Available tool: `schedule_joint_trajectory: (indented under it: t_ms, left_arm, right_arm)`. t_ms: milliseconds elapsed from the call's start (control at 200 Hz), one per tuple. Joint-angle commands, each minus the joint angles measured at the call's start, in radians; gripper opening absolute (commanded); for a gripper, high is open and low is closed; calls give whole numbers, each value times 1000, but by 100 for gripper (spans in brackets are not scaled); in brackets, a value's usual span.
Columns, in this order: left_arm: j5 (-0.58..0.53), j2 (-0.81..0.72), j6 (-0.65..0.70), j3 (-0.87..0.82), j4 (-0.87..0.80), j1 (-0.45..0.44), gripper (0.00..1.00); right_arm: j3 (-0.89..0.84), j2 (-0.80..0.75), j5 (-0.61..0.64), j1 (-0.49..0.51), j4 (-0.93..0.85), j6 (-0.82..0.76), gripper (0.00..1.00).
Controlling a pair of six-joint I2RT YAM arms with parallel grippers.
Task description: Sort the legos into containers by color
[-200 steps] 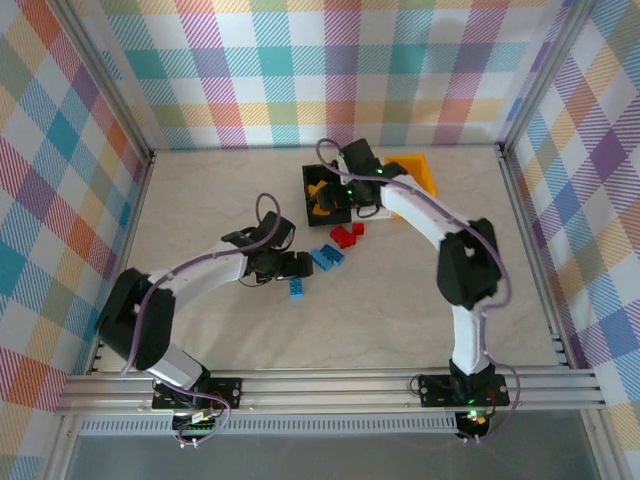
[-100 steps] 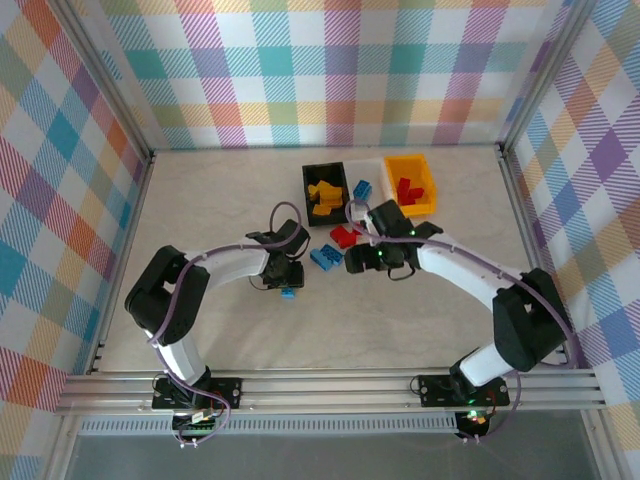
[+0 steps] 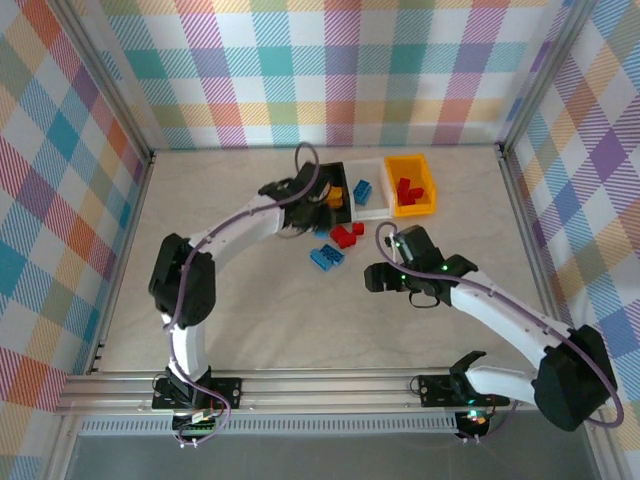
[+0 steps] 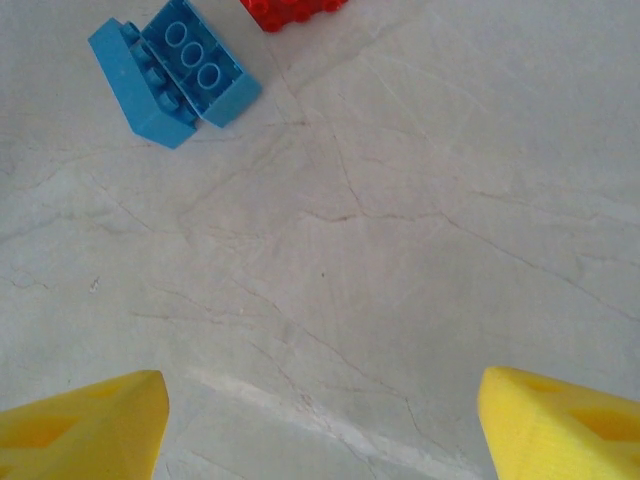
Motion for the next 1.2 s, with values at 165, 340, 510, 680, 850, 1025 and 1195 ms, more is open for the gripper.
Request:
schedule_joint_trajectory:
  t_ms: [165,340,510,680,850,1025,1195]
  left_arm:
    - [80,466,129,694,-103,-4,22]
    - [116,683,113,1003,-75,6,30]
    - [135,727,73,1011,-26,38,54]
    - [179,712,71,1005,-33,53,67]
    - [185,556,123,916,-47,33,77]
    - [5,260,129,655,-117,55,83]
    - [-106,-68,147,223,-68,110,87]
  right_arm:
    - [-45,-57,-34,-2,31,31,81]
    - [-51,-60,-63,-1,30,33,80]
    - [-42,-46,-64,-1,22,17,80]
    - [4,53,-109,8,55,-14,80]
    - [132,246,-96,86,98,-69,80]
    - [290,453,-55,139,125,-131,79]
    - [474,651,-42,164,117,-189,77]
